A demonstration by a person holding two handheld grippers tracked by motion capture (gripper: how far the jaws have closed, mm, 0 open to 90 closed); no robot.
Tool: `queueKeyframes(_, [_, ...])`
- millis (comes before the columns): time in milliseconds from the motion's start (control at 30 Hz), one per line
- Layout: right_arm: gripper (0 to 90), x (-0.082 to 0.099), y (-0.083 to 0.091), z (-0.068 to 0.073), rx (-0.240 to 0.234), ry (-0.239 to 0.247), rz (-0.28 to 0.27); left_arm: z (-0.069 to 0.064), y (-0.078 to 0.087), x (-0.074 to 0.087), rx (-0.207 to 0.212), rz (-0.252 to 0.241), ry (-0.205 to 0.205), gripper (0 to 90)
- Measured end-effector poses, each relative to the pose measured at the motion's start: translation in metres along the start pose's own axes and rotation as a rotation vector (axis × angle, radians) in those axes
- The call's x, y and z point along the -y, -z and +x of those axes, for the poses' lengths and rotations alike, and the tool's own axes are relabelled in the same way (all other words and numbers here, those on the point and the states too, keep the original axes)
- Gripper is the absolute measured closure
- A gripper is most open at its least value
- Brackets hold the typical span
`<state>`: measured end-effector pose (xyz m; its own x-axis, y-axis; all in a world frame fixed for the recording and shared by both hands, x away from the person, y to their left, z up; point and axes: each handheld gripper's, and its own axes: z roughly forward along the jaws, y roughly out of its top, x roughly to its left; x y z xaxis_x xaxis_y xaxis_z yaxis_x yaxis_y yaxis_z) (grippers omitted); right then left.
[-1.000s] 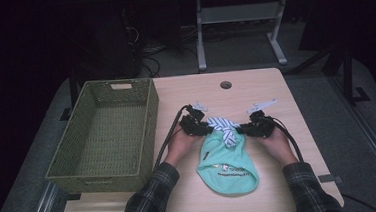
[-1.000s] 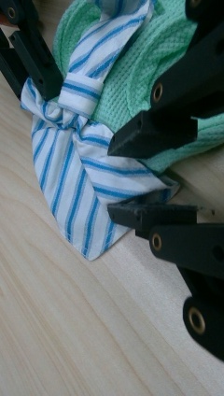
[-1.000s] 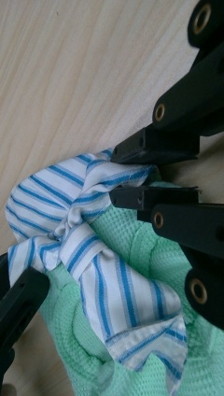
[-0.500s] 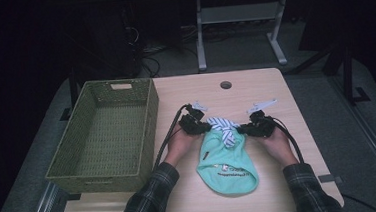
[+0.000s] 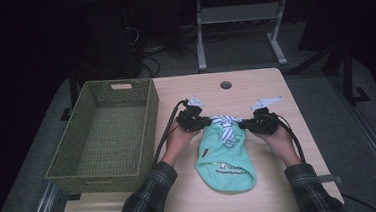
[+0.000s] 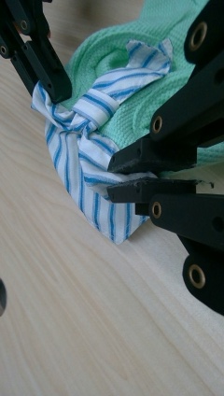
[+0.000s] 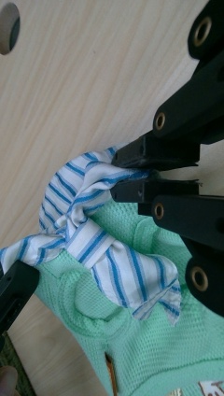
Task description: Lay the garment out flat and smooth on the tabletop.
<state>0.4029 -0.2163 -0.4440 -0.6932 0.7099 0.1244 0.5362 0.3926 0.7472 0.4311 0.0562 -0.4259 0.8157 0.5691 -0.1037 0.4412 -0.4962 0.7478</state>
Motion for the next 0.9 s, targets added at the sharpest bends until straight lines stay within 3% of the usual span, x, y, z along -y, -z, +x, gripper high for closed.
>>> queueKeyframes(500, [83.3, -0.009, 0.027, 0.009, 0.009, 0.027, -0.081, -0.013, 0.025, -0.013, -0.004, -0.094, -0.046, 83.9])
queueKeyframes(700, [83.2, -0.020, 0.039, 0.015, 0.020, 0.065, -0.115, -0.016, 0.040, -0.018, -0.016, -0.146, -0.074, 83.9])
queueKeyframes(900, [83.2, -0.022, 0.047, 0.022, 0.022, 0.087, -0.146, -0.021, 0.050, -0.018, -0.022, -0.162, -0.101, 83.6])
